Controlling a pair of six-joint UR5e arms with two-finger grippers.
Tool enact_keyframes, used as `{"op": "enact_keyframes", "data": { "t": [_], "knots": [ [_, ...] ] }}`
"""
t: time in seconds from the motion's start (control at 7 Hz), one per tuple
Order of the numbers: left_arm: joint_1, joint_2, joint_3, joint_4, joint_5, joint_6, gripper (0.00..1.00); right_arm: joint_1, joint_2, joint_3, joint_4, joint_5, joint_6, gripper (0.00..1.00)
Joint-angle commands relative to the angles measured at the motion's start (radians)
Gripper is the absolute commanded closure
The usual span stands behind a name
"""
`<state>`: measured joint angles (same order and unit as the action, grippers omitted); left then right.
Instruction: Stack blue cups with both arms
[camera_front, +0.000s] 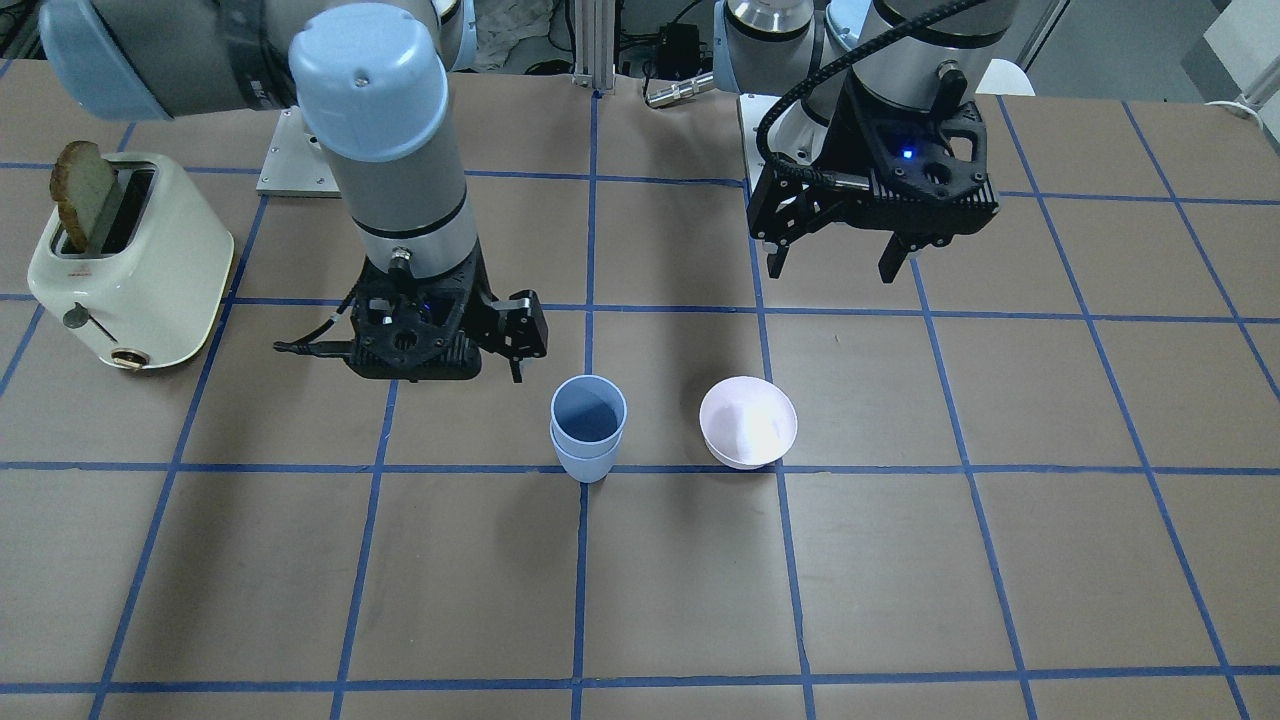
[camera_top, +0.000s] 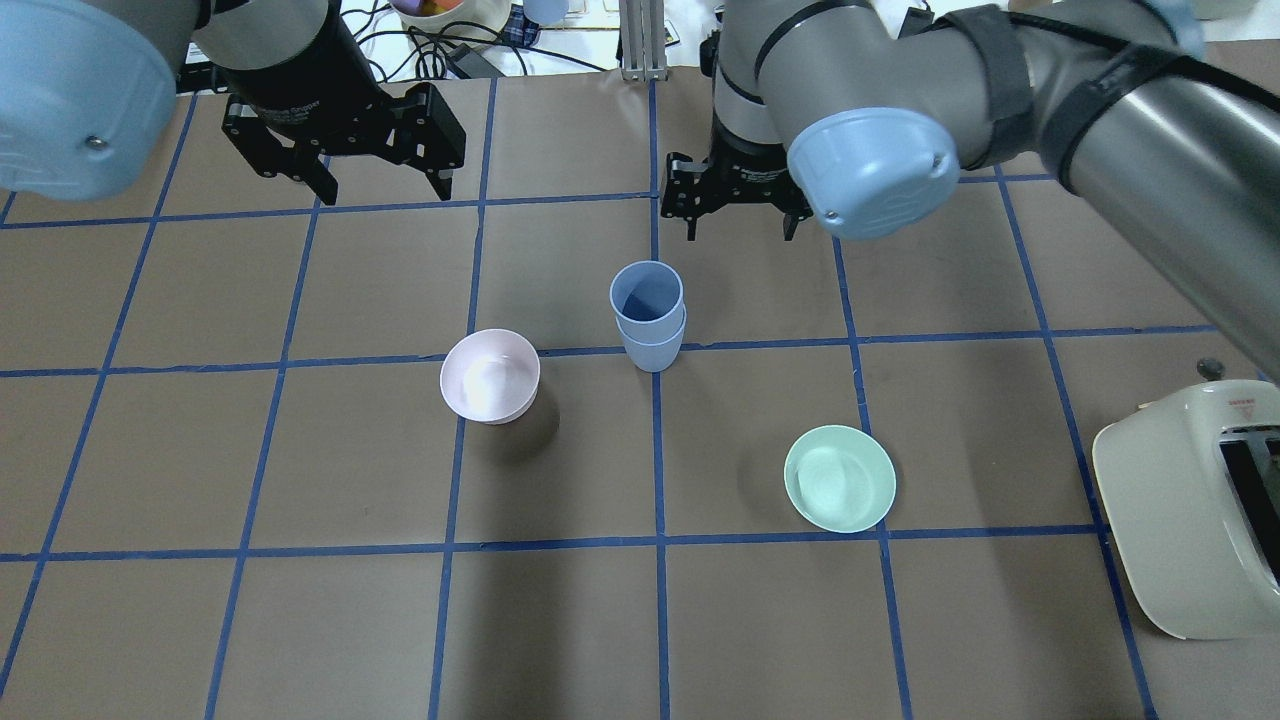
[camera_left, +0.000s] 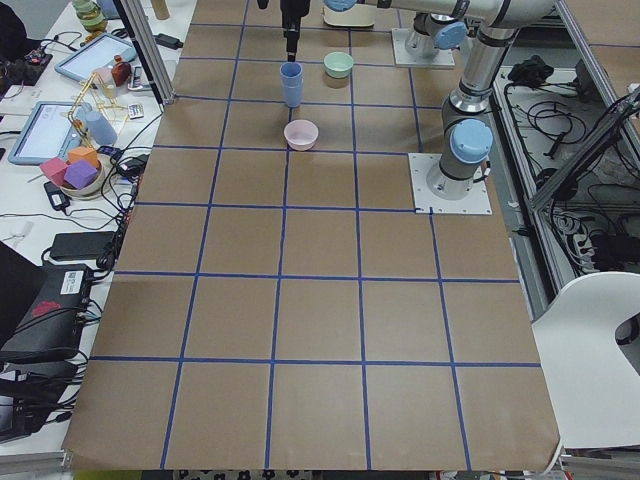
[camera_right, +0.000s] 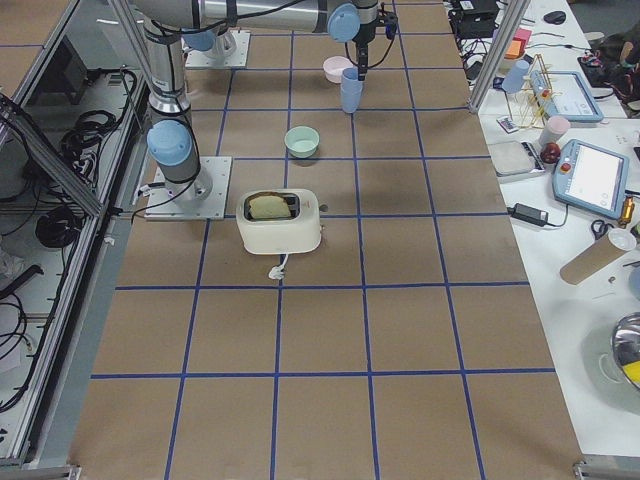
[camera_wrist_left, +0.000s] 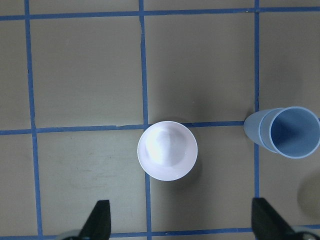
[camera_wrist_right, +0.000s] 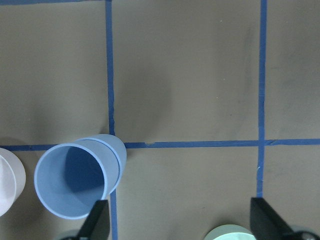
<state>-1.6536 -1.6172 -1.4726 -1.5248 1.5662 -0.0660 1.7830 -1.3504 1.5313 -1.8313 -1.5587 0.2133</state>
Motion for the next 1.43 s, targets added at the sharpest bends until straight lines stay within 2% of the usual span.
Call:
{"op": "enact_keyframes", "data": {
  "t": [0.0, 0.29, 0.86, 1.29],
  "knots": [
    [-0.002, 0.0, 0.0, 0.0, 0.002, 0.0, 0.0, -0.033, -0.059, 0.003, 0.076, -0.068, -0.111, 0.0],
    [-0.005, -0.012, 0.003, 0.002, 0.0, 0.0, 0.0, -0.065, -0.113, 0.004, 0.109, -0.075, -0.164, 0.0],
    [-0.002, -0.004, 0.003, 0.002, -0.002, 0.0, 0.0, -0.122, -0.134, 0.027, 0.116, -0.067, -0.164, 0.0],
    [0.005, 0.007, 0.005, 0.0, 0.0, 0.0, 0.0, -0.131, -0.136, 0.016, 0.141, -0.014, -0.169, 0.0]
  ]
}}
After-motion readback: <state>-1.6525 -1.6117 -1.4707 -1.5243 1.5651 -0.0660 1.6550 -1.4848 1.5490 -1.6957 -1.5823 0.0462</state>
